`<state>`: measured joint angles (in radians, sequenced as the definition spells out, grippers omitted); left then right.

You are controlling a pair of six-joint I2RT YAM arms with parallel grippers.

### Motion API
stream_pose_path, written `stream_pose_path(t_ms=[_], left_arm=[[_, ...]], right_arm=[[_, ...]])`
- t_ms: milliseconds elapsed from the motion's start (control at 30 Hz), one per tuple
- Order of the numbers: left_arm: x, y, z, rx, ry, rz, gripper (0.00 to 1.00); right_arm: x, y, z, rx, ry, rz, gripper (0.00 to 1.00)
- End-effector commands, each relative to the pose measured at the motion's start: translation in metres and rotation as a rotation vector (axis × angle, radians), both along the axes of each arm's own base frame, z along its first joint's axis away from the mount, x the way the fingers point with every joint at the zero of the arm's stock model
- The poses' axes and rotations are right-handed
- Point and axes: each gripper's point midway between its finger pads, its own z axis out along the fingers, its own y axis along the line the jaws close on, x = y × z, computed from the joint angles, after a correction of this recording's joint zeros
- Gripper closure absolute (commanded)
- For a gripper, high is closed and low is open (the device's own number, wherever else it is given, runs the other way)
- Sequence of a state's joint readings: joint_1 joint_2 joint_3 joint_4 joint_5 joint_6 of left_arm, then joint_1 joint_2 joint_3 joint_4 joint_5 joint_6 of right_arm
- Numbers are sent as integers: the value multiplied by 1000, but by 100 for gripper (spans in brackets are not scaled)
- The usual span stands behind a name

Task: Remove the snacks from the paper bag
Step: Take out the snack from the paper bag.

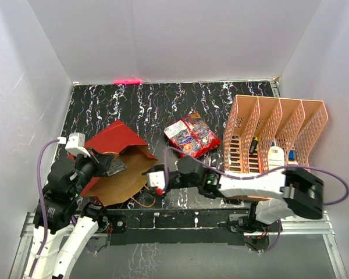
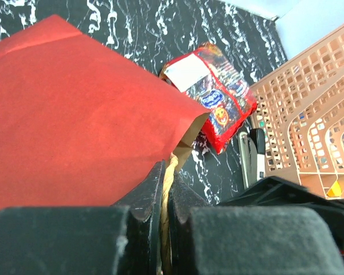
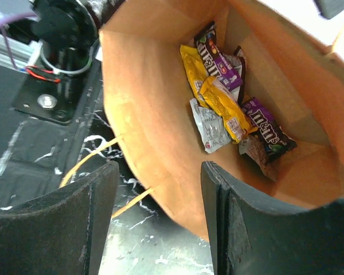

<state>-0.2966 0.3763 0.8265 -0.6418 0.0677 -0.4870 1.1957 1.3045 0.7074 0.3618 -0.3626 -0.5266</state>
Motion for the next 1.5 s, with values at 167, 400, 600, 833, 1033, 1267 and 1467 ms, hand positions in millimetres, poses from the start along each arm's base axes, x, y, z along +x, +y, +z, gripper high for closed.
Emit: stream_pose_path(t_ms=[167,400,600,833,1033,1267,1467], left_arm=[[0,5,28,-41,-195,21,100],[-1,1,27,-43,-195,-2,100],[1,-2,25,-43,-187,-20,100],[3,-1,25,-41,-190,-16,100],[3,2,25,-41,-193,2,100],[5,1,24,-39,-182,1,100],[6,1,22,-36,-171,3,100]], right_arm=[[35,90,4,100,-206,-43,38],[63,139,-47,-9,-267,-73,36],[88,159,-70,-54,-321,-162,39],[106,170,-101,-119,-376,-207,47],[114,175,-103,-108,-363,-248,67],[121,178,-115,-112,-342,-265,73],[115,176,-98,-88,-301,-256,93]])
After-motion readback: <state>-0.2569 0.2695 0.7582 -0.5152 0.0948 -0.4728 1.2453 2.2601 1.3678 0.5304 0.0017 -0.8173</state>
